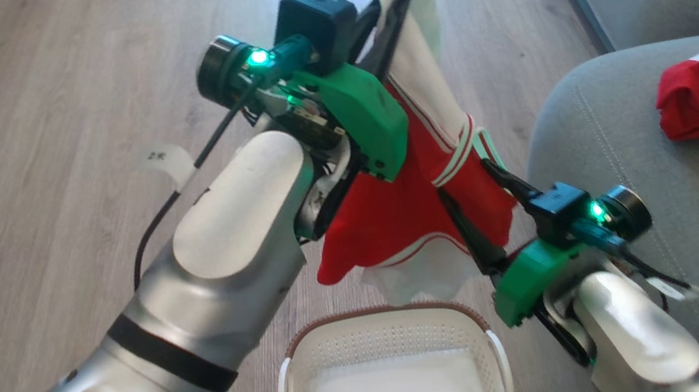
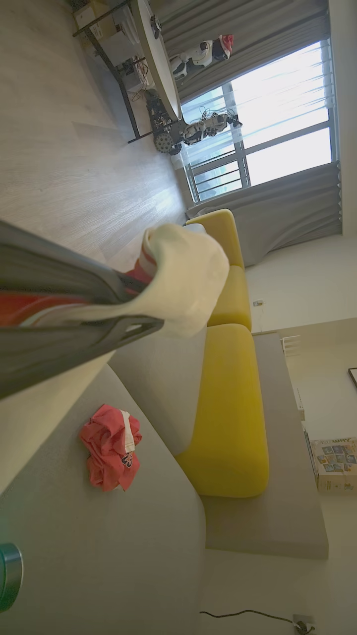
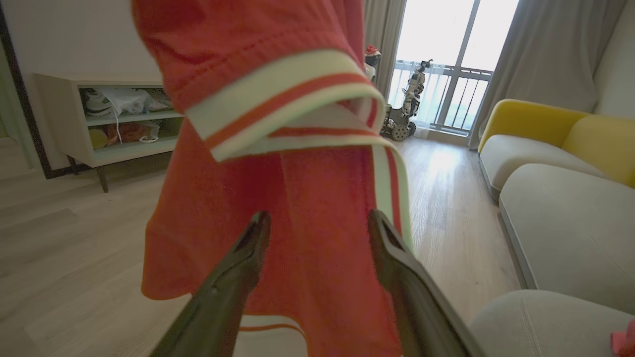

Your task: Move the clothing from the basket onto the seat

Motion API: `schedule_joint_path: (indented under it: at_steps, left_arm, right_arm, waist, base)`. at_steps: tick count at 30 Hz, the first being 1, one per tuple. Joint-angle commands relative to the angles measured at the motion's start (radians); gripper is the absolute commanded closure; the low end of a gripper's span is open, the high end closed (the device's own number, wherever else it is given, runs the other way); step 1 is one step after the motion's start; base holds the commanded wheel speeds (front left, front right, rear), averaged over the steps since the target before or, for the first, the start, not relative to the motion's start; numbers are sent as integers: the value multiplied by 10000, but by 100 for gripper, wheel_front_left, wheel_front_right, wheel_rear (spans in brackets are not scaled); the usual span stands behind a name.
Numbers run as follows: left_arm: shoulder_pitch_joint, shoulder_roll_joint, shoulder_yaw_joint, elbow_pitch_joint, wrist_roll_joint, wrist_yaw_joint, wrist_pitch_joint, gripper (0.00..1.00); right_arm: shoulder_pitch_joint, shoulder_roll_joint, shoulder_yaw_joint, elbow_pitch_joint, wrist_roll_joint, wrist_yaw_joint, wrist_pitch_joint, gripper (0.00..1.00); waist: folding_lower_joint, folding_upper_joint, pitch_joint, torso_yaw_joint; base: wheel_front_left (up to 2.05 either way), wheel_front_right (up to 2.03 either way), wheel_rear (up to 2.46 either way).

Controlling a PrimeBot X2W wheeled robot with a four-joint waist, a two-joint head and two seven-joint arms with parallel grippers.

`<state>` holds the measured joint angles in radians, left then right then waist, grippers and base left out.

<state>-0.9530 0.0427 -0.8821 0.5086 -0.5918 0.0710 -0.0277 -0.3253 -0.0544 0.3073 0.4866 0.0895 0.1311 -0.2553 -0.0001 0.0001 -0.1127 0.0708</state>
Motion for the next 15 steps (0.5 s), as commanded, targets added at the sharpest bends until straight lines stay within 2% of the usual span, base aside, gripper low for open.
schedule_joint_path:
  at_steps: [1,9,10,11,13,14,15]
  left_arm:
    - [-650,118,235,-398,-98,81,1,100]
    - [-589,91,-27,-653,-310,115,-24,100]
    - [-565,89,-59,-679,-362,113,-28,100]
    - [-535,87,-84,-697,-419,116,-32,100]
    - [-473,85,-126,-678,-501,154,-27,100]
    - [-445,84,-132,-640,-521,186,-33,100]
    - [-418,86,-135,-586,-532,213,-37,100]
  right_arm:
    - [-782,41,313,-28,-149,-4,-65,0]
    - [-1707,41,884,1452,-73,-4,-65,0]
    - [-1835,41,987,1651,-24,-4,-65,14]
    - [-1958,41,1073,1780,49,-4,-65,51]
    - [-2142,41,1201,1973,182,-4,-65,82]
    - [-2208,41,1236,2004,243,-4,-65,100]
    - [-2253,41,1258,2025,284,-4,-65,100]
  waist:
    - [1,-1,-41,112]
    - [1,-1,-76,477]
    - [1,-1,-73,537]
    - [1,-1,-69,591]
    - [1,-1,-61,671]
    - [1,-1,-53,694]
    - [1,-1,-42,710]
  base:
    - [0,0,0]
    - [0,0,0]
    - [0,0,0]
    - [0,0,0]
    - [0,0,0]
    - [0,0,0]
    - [0,0,0]
